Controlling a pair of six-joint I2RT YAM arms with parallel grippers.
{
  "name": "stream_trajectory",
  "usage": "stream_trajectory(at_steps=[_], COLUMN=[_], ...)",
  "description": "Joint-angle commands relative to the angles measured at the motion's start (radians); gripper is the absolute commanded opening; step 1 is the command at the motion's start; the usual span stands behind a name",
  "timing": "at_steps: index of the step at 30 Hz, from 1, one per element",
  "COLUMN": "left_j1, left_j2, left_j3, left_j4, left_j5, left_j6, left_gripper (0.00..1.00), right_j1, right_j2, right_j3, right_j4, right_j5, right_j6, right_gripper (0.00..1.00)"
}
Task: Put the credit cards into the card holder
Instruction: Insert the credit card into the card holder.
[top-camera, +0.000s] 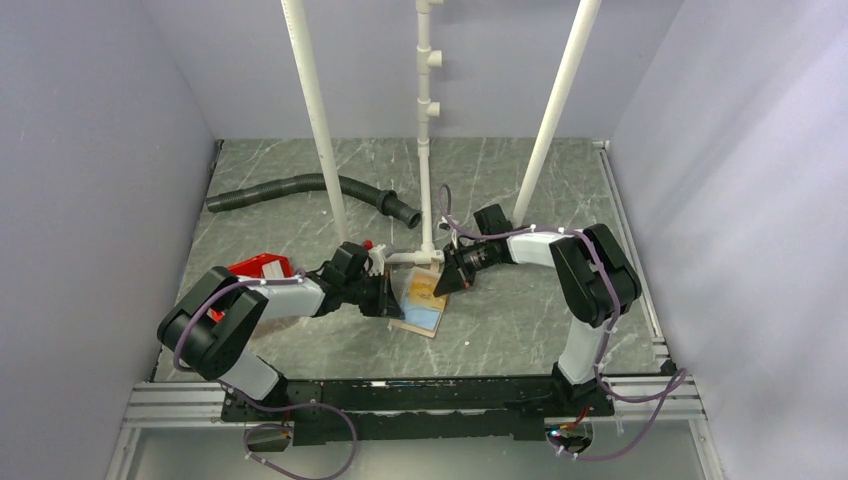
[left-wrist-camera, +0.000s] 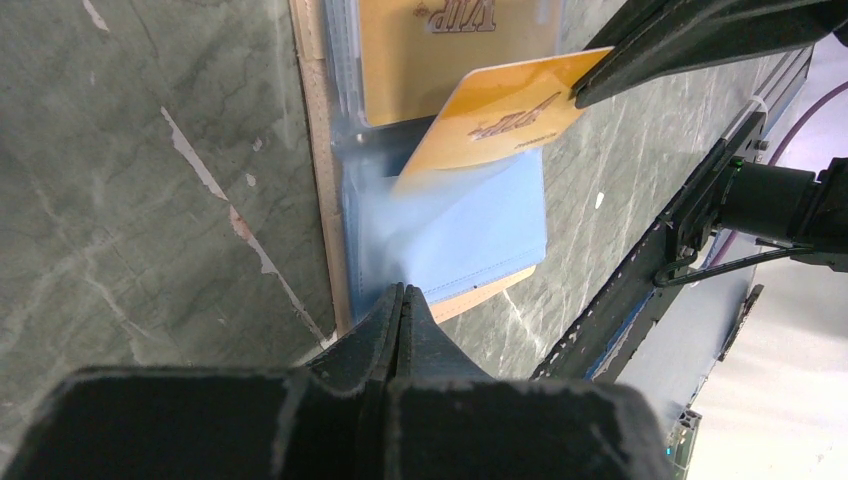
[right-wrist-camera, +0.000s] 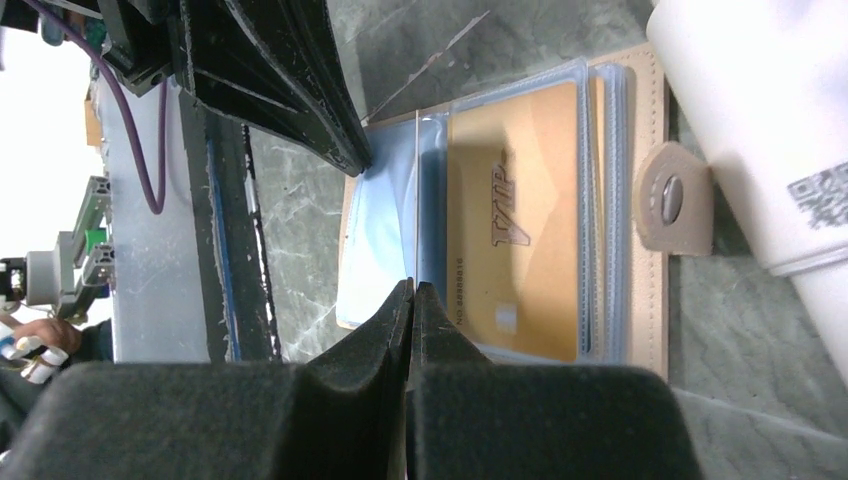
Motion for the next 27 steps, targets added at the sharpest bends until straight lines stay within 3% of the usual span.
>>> stream_trajectory(at_steps=[1,9,13,20,27], left_j1=[-0.002,-0.001,-0.001,-0.002,-0.002], left_j2=[0.003,0.003,-0.002,0.006,-0.013], left_j3=[-0.024,-0.023,-0.027,-0.030,-0.024], left_j4=[-0.062,-0.063,-0.062,-0.053,-0.081], left_j5=[-0.031,-0.011,-0.008,0.000,-0.013], left_j6=[0.041,0.052,0.056,0.061,0.080], left_gripper=[0.00,0.00,0.00,0.00,0.00], right_j1=[0.005,0.019,0.030,0.012,0.004], right_j2=[0.016,0.112,0.117,0.087,0.089], right_j3=[0.067,0.237,0.238,0.237,0.326], right_j4=[-0.033,-0.273,-0.316,-0.247,-0.424], right_j5=[-0.037,-0.101,-0.118,-0.006,0.067], right_j6=[-0.094,-0.282,-0.338,-0.220,-0.293], right_gripper=[0.00,0.00,0.00,0.00,0.00])
